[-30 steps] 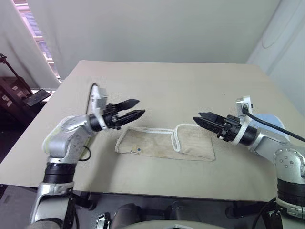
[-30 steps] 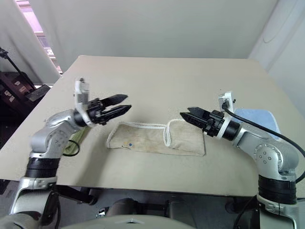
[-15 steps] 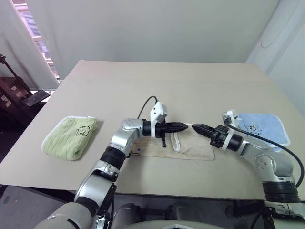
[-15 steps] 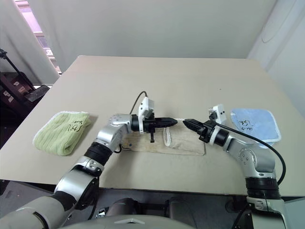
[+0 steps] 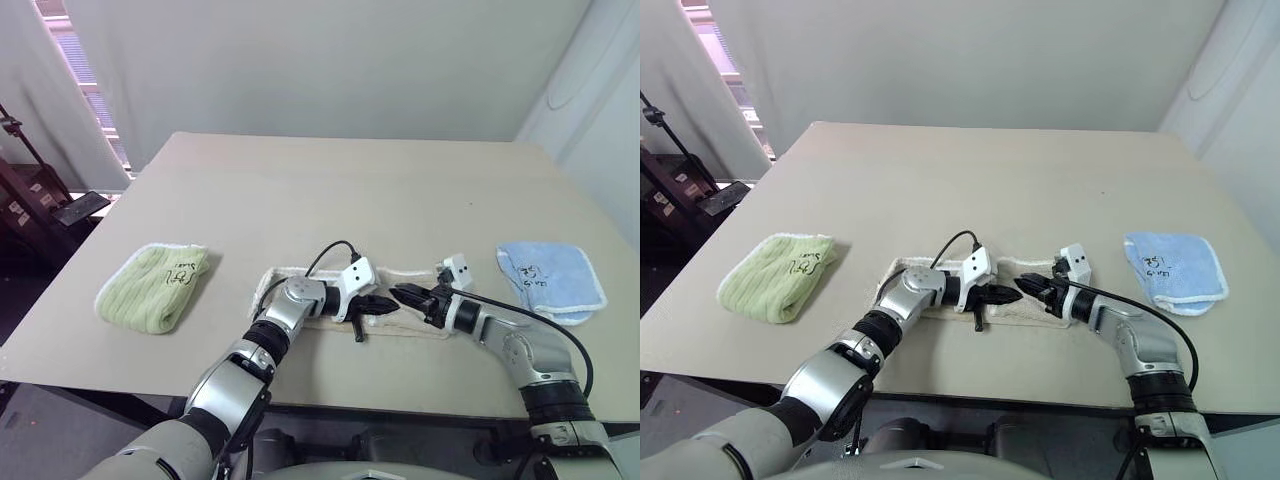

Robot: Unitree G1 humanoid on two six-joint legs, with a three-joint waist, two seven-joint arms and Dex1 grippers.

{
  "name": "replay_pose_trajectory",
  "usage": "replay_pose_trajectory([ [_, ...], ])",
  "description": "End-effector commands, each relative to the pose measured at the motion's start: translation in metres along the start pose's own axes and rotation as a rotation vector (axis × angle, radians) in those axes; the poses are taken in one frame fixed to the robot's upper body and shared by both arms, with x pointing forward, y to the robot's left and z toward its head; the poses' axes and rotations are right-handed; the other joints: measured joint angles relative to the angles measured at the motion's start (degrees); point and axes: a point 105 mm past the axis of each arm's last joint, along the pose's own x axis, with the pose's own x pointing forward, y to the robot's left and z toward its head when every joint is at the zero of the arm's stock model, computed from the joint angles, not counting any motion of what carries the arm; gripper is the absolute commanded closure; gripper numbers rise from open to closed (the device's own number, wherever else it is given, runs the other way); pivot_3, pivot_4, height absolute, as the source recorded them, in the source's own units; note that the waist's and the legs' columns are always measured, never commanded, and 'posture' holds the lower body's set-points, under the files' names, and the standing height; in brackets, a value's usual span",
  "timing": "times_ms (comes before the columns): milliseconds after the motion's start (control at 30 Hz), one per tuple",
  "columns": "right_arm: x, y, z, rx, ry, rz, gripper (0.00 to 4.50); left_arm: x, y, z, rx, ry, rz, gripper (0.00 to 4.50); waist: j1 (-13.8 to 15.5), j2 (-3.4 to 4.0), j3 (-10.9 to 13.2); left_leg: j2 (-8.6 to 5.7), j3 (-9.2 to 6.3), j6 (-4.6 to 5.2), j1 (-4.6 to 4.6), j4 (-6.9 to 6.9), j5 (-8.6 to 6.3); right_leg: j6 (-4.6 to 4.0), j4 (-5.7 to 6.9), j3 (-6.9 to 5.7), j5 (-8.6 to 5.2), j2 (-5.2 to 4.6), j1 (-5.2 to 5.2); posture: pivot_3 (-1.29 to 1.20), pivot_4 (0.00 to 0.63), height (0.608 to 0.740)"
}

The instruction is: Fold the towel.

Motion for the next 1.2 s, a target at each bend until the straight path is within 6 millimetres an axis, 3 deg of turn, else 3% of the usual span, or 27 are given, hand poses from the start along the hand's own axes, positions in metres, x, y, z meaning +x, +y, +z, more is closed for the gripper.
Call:
replay_pose_trajectory([
  [33, 0.003, -0.001, -0.01, 0.002, 0.039, -0.008, 3.58, -0.003, -0.003, -0.013, -0.038, 0.045, -0.021, 4.5, -0.06, 0.0, -0.03, 0.0, 0.0, 0.0, 0.02, 0.0, 0.0, 0.0, 0.0, 0.0, 0.0, 0.0, 0.02, 0.0, 0.0, 0.724],
  [233, -0.011, 0.014, 0.031, 0.019, -0.094, 0.089, 3.58, -0.019, 0.002, 0.034, -0.03, -0.117, -0.096, 4.5, -0.21, 0.09, 0.02, 0.0, 0.01, 0.14, -0.29, -0.02, 0.1, 0.01, 0.06, 0.0, 0.08, 0.0, -0.1, 0.0, 0.0, 0.724],
  [300, -0.017, 0.018, 0.044, 0.021, -0.133, 0.107, 3.55, -0.03, 0.0, 0.052, 0.012, -0.178, -0.118, 4.11, -0.27, 0.16, 0.06, 0.0, 0.01, 0.14, -0.67, -0.02, 0.13, 0.08, 0.11, 0.0, 0.13, 0.01, -0.49, 0.0, 0.0, 0.724],
  [500, -0.029, 0.035, 0.078, -0.035, -0.218, 0.157, 3.55, -0.076, -0.006, 0.083, 0.034, -0.248, -0.095, 2.13, -0.23, 0.23, 0.09, 0.01, 0.0, 0.08, -1.11, -0.03, 0.19, 0.13, 0.3, 0.0, 0.16, 0.02, -1.02, 0.0, 0.0, 0.724],
  [700, -0.034, 0.054, 0.095, -0.082, -0.234, 0.202, 3.55, -0.127, -0.014, 0.067, -0.037, -0.157, 0.098, 0.02, -0.48, 0.34, 0.12, 0.01, 0.0, 0.07, -1.05, -0.02, 0.19, 0.1, 0.33, 0.01, 0.15, 0.01, -0.97, 0.0, 0.0, 0.724],
  [800, -0.032, 0.057, 0.096, -0.085, -0.23, 0.21, 3.55, -0.15, -0.012, 0.066, -0.176, -0.173, 0.253, 0.02, 0.12, 0.34, 0.15, 0.01, -0.01, 0.06, -1.07, 0.04, 0.2, 0.08, 0.33, 0.01, 0.13, -0.01, -0.94, 0.0, 0.0, 0.724],
  [967, -0.024, 0.062, 0.097, -0.086, -0.222, 0.239, 3.55, -0.178, -0.027, 0.067, -0.371, -0.215, 0.36, 0.02, -0.16, 0.34, 0.16, -0.01, -0.01, 0.06, -0.99, 0.09, 0.19, 0.02, 0.23, 0.02, 0.09, -0.05, -0.77, 0.0, 0.0, 0.724],
  [1200, -0.018, 0.067, 0.097, -0.112, -0.187, 0.276, 3.55, -0.206, -0.042, 0.047, -0.711, -0.234, 0.472, 0.02, -0.17, 0.32, 0.17, 0.0, -0.02, 0.05, -0.83, 0.08, 0.21, 0.14, 0.25, 0.01, 0.13, 0.02, -0.62, 0.0, 0.0, 0.724],
])
